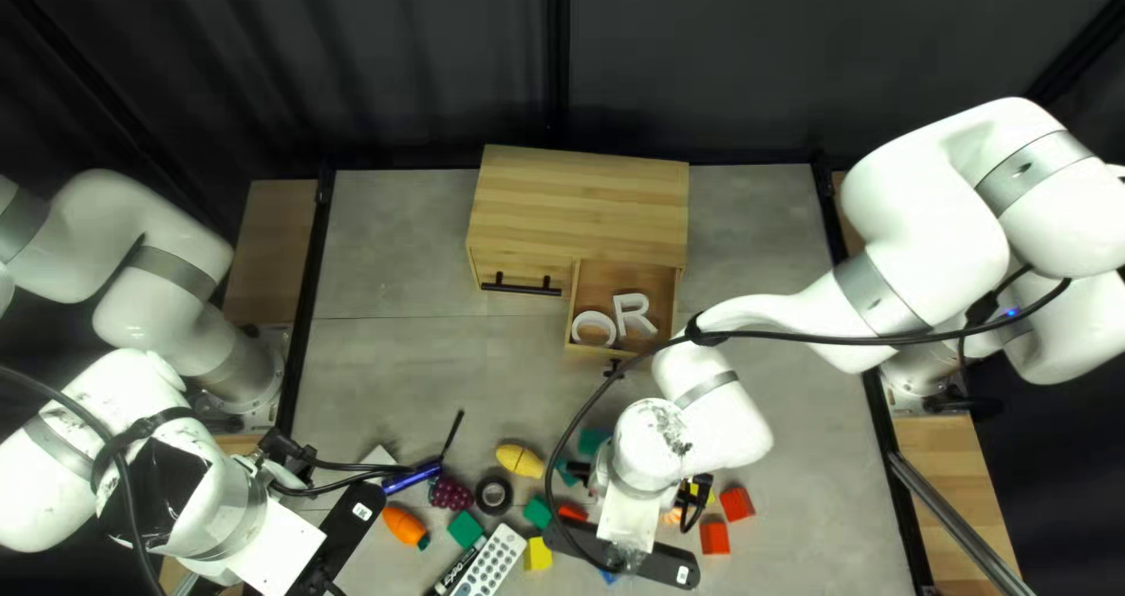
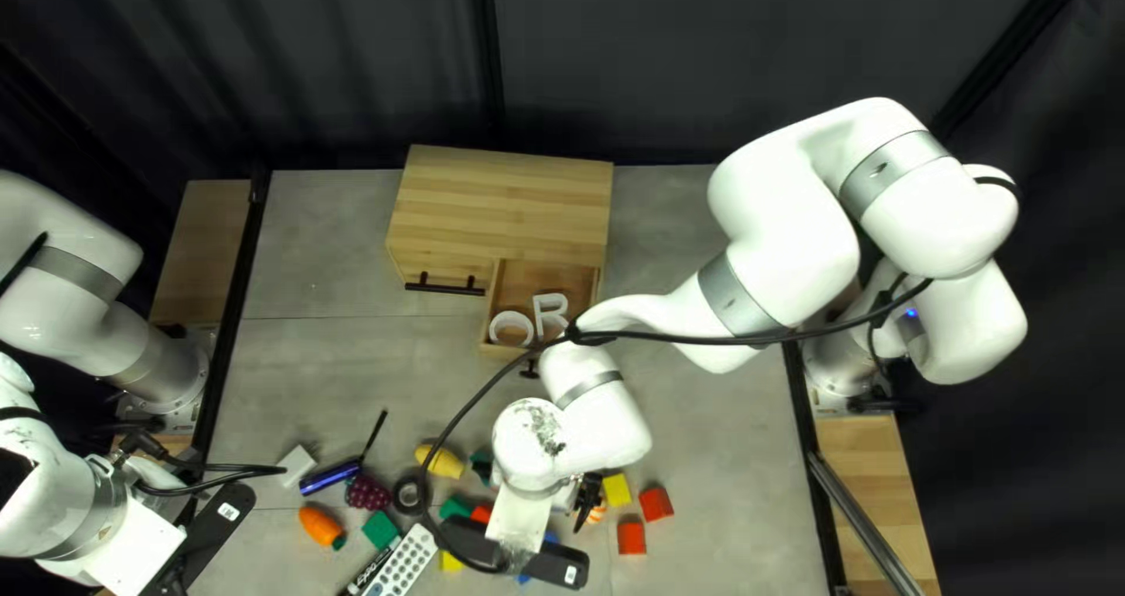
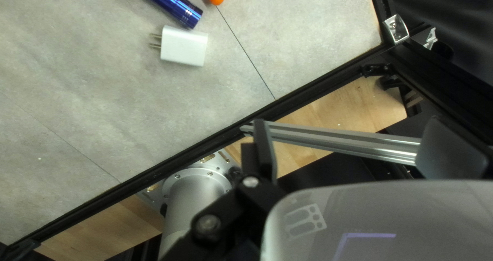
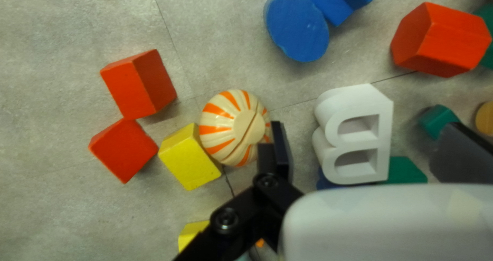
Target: Open drawers and place objects into drawer and close
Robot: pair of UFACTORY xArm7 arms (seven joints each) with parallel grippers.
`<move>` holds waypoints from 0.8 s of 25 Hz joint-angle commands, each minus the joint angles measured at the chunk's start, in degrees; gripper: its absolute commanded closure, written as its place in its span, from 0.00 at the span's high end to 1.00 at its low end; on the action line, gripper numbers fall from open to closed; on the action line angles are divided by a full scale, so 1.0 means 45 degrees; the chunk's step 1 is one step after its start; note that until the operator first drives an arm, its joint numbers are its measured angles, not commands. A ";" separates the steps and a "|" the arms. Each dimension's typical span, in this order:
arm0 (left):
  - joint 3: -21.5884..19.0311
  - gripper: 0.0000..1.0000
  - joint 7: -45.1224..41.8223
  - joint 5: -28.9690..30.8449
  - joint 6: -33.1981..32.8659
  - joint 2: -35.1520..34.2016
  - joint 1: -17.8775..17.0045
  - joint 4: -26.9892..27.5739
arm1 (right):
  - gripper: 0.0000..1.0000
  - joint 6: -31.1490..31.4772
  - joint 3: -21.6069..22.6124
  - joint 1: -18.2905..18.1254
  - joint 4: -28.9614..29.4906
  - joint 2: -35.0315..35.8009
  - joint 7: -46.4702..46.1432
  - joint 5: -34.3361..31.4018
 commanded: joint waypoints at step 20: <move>0.0000 1.00 0.0000 0.0000 0.0000 0.0000 0.0000 0.0000 | 0.04 0.1388 -0.0500 0.0384 0.1205 0.0562 0.0929 -0.0531</move>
